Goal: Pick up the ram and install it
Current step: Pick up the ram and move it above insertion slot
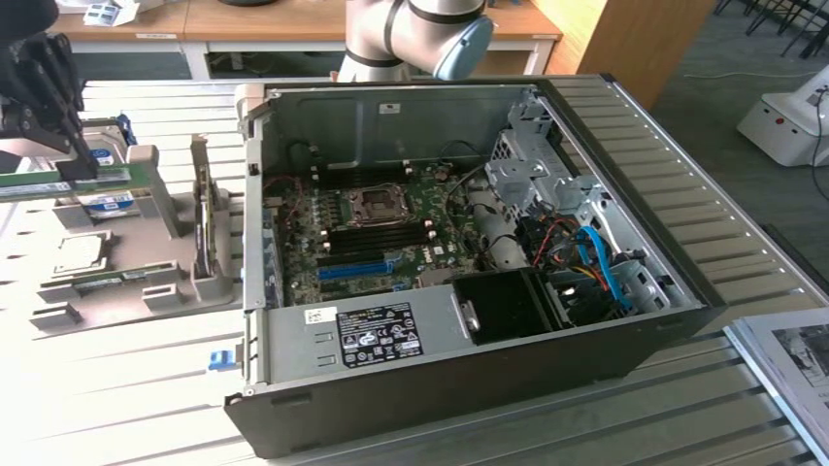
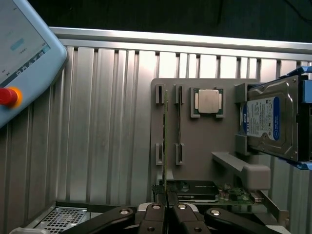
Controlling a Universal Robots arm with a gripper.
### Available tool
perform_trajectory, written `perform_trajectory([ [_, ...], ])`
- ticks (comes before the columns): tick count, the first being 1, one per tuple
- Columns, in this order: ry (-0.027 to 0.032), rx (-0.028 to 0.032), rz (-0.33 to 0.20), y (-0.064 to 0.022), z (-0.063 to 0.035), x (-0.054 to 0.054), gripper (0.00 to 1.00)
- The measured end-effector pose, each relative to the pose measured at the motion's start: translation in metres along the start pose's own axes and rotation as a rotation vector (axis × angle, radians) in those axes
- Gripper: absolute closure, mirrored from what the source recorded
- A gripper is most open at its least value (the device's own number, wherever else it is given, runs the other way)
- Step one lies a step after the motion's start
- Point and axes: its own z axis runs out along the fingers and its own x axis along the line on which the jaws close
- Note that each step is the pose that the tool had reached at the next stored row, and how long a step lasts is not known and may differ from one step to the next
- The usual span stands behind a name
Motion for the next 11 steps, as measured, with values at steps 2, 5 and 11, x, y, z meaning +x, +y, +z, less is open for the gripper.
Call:
perform_trajectory([
  [2,-0.0001,-0.0001,0.000,-0.0020,0.0000,0.000,0.89],
  [5,0.0000,-0.0003,0.000,-0.0049,-0.0001,0.000,0.89],
  [11,0.0000,-0.0009,0.000,-0.0118,-0.0001,0.000,0.89],
])
